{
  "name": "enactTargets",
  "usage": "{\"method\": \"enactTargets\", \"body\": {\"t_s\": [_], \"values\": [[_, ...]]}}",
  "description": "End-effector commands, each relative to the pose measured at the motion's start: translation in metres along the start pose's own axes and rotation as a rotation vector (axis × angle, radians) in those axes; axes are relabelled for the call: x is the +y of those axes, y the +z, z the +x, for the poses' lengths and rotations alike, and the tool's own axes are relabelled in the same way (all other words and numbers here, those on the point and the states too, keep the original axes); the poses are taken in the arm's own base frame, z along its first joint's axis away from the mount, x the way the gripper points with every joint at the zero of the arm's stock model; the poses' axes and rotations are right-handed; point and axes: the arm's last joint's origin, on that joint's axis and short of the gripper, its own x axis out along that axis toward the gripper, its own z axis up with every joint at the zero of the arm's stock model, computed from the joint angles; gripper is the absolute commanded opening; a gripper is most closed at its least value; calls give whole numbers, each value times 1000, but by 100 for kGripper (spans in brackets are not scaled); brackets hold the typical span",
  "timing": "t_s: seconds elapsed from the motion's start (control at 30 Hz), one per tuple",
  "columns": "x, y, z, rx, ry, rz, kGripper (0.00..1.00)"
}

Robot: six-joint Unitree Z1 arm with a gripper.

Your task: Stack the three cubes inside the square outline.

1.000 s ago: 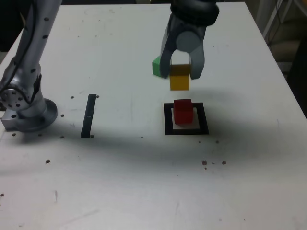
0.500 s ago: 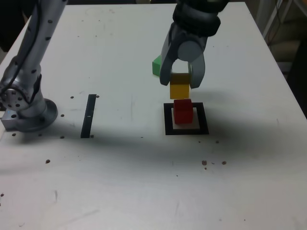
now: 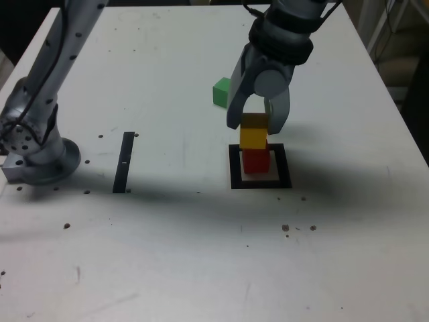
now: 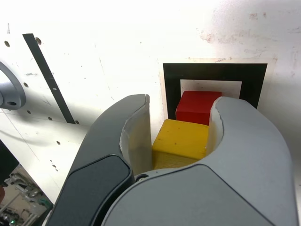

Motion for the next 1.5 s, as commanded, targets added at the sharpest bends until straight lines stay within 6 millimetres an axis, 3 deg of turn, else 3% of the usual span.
{"method": "enactTargets", "body": {"t_s": [0.0,0.07,0.23,0.3,0.67,1.0,1.47], "values": [[1,1,1,12,-4,0,42],[1,2,2,13,-5,3,51],[2,5,4,11,-7,12,91],[2,5,4,12,-8,13,98],[3,2,2,8,-2,10,99],[11,-22,-17,-41,60,12,99],[58,-56,-11,17,97,66,99]]}}
